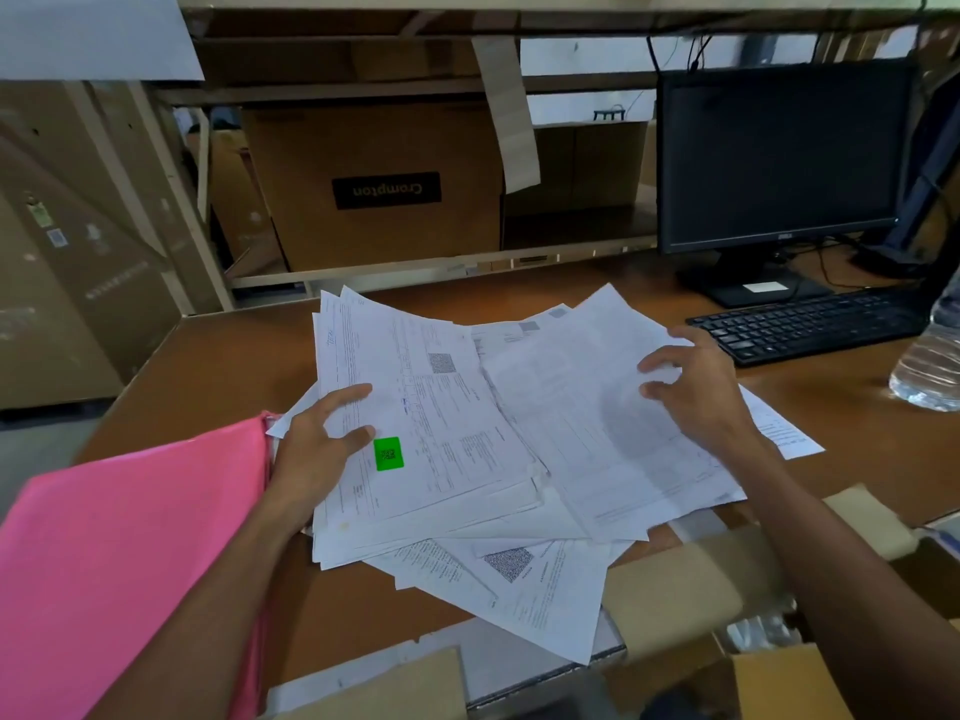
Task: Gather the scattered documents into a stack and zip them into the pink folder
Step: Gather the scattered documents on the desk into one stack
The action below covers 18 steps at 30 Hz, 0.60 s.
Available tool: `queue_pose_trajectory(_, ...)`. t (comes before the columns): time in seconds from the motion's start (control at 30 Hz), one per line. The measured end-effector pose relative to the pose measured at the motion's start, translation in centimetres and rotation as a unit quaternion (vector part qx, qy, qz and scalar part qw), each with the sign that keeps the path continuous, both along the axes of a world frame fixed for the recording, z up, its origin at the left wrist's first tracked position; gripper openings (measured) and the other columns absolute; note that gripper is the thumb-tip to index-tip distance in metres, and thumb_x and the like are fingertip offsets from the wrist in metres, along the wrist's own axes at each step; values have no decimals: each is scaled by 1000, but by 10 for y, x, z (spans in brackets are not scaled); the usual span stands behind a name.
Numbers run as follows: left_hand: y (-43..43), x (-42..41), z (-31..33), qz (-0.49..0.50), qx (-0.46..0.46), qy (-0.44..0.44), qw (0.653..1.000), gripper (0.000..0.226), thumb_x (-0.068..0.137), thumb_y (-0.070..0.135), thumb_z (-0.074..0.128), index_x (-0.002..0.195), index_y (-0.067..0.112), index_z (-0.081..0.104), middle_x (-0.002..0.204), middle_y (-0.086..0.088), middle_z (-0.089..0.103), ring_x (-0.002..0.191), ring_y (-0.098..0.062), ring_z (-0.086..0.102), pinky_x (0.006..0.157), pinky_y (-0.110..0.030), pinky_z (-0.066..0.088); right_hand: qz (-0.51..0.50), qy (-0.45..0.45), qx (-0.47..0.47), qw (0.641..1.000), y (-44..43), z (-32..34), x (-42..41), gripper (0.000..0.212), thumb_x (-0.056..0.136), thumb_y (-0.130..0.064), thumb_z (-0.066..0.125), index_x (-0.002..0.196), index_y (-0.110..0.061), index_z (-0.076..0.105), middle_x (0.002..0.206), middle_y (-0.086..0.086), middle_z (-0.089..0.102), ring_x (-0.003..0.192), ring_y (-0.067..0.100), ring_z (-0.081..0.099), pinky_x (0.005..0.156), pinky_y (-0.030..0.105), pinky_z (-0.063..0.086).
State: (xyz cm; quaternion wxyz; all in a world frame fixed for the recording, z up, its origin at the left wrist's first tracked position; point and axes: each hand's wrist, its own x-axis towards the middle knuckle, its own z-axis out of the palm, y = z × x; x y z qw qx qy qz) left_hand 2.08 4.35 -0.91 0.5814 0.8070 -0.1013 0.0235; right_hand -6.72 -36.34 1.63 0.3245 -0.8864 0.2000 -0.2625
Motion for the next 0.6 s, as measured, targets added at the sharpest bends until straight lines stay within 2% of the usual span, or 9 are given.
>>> queue_pose_trajectory(0.1, 1, -1, 1, -11, -6, 6, 1000, 50, 95, 9, 68, 134, 38, 60, 143, 13, 52, 121, -16, 59, 86, -39, 60, 54, 22, 17, 998, -1, 8, -3, 9, 87, -14, 78, 88, -23, 78, 110, -4, 73, 103, 17, 67, 70, 19, 47)
queue_pose_trajectory(0.2, 3, -1, 3, -23, 2, 22, 999, 58, 94, 8, 68, 141, 38, 55, 143, 13, 52, 122, -16, 58, 90, -40, 58, 92, 102, -2, 990, -4, 16, -7, 27, 82, -21, 84, 106, -31, 76, 116, -15, 66, 86, 15, 68, 69, 28, 55)
queue_pose_trajectory(0.27, 4, -1, 3, -31, -9, 28, 999, 61, 94, 7, 68, 143, 40, 52, 143, 14, 52, 125, -16, 56, 93, -44, 57, 121, 24, 48, 991, -6, 14, -6, 39, 83, -12, 82, 114, -33, 73, 121, -18, 65, 85, 6, 67, 74, 25, 52)
queue_pose_trajectory(0.3, 4, 0, 3, -35, -18, 30, 999, 62, 95, 7, 67, 142, 43, 51, 143, 14, 51, 127, -17, 56, 95, -47, 57, 139, -40, 94, 985, -7, 14, -4, 41, 84, -9, 81, 116, -33, 73, 124, -18, 66, 99, 2, 66, 85, 24, 51)
queue_pose_trajectory(0.37, 3, -1, 4, -35, -13, 25, 999, 62, 97, 9, 65, 138, 52, 48, 144, 16, 49, 130, -17, 53, 98, -50, 54, 165, -155, 268, 936, -8, 16, 0, 43, 85, -2, 76, 120, -27, 73, 130, -12, 66, 118, 0, 61, 97, 27, 50)
queue_pose_trajectory(0.43, 3, -2, 4, -36, -2, 22, 999, 62, 99, 11, 61, 134, 59, 44, 148, 15, 47, 130, -18, 53, 97, -51, 55, 170, -210, 465, 843, -5, 21, 6, 41, 88, 3, 70, 124, -18, 71, 129, -1, 68, 111, 7, 69, 85, 26, 58)
queue_pose_trajectory(0.5, 2, -2, 4, -40, -3, 26, 999, 63, 101, 11, 59, 132, 63, 42, 151, 13, 45, 131, -20, 52, 96, -51, 55, 183, -193, 539, 799, 3, 23, 11, 39, 92, 4, 64, 126, -13, 69, 120, 4, 73, 103, 14, 73, 76, 25, 60)
queue_pose_trajectory(0.53, 2, -2, 4, -42, -1, 27, 999, 64, 101, 11, 58, 132, 64, 43, 152, 13, 44, 131, -20, 52, 95, -50, 56, 196, -158, 539, 804, 12, 24, 13, 38, 93, 4, 62, 127, -11, 68, 116, 5, 74, 101, 13, 73, 74, 23, 59)
queue_pose_trajectory(0.6, 1, -2, 4, -41, 3, 28, 999, 62, 102, 10, 55, 135, 62, 43, 153, 13, 43, 130, -19, 54, 93, -48, 57, 205, -78, 486, 846, 32, 19, 22, 38, 91, 3, 66, 126, -10, 69, 118, 7, 73, 100, 11, 73, 79, 23, 59)
